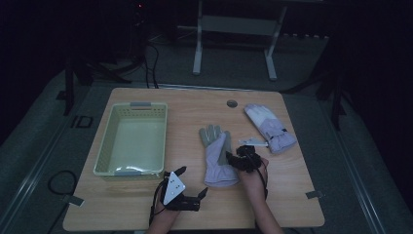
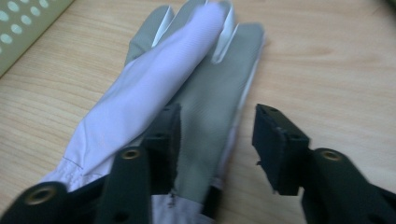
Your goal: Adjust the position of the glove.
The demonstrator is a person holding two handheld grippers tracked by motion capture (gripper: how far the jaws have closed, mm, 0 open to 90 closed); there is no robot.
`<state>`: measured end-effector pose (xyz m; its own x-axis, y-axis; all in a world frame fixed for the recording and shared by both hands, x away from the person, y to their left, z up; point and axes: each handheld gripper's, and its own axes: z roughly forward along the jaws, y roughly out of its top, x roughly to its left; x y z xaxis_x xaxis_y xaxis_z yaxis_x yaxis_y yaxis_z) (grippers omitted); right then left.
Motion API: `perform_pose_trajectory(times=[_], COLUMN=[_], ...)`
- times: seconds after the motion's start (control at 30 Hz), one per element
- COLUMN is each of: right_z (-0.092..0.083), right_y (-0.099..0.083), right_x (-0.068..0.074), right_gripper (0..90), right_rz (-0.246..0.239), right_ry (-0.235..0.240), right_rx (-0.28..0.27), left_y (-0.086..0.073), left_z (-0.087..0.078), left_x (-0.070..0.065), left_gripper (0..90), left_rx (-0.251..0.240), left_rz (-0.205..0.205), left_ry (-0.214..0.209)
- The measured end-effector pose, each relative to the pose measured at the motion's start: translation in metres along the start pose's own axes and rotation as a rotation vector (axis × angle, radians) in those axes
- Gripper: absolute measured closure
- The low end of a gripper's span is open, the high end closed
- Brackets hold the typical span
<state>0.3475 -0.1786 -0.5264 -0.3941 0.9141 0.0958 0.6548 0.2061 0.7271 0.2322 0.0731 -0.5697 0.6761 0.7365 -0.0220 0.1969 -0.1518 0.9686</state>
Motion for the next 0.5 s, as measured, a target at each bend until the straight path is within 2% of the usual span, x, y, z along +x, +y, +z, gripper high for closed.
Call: perform_pose_trajectory(times=[0.1, 0.17, 0.27, 0.33, 0.5], right_z=[-0.007, -0.016, -0.023, -0.027, -0.034], right_y=[0.005, 0.013, 0.019, 0.023, 0.032], right_x=[-0.006, -0.017, -0.033, -0.043, -0.066], right_gripper=[46.8, 42.7, 40.7, 40.7, 44.3], right_rz=[-0.015, -0.041, -0.053, -0.061, -0.137], right_ry=[0.003, -0.01, -0.017, -0.007, -0.02], right_rx=[-0.013, -0.035, -0.04, -0.053, -0.058], left_y=[0.0, 0.0, 0.0, 0.0, 0.0], left_z=[0.0, 0.0, 0.0, 0.0, 0.0], left_x=[0.0, 0.0, 0.0, 0.0, 0.0], left_gripper=[0.0, 0.0, 0.0, 0.0, 0.0], left_rx=[0.001, 0.002, 0.001, 0.001, -0.001], left_rz=[-0.002, -0.001, -0.002, -0.002, -0.004], left_ry=[-0.001, -0.001, -0.002, -0.002, -0.001])
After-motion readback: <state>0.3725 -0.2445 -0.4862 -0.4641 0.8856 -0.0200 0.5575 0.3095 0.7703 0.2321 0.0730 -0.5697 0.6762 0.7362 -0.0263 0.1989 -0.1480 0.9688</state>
